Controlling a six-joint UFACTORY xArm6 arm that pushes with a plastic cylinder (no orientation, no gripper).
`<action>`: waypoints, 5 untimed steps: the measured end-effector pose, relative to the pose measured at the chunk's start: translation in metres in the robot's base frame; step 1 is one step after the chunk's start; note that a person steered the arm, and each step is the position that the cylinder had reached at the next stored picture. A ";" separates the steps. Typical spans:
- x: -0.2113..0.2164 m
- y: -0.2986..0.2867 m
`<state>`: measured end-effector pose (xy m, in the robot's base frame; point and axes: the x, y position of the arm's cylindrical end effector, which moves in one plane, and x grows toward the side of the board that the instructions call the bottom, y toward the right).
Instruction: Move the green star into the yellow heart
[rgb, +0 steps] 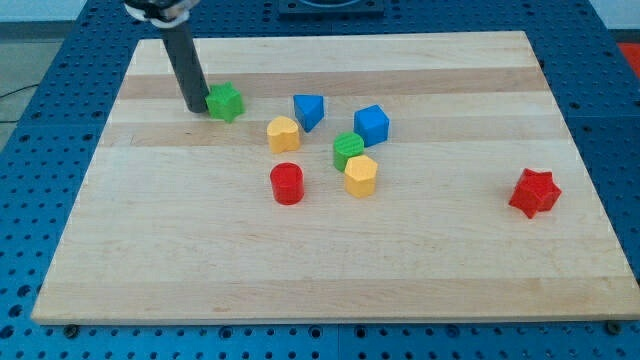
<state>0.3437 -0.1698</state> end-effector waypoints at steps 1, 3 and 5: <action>-0.025 -0.020; -0.012 0.014; 0.024 0.044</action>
<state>0.3676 -0.1261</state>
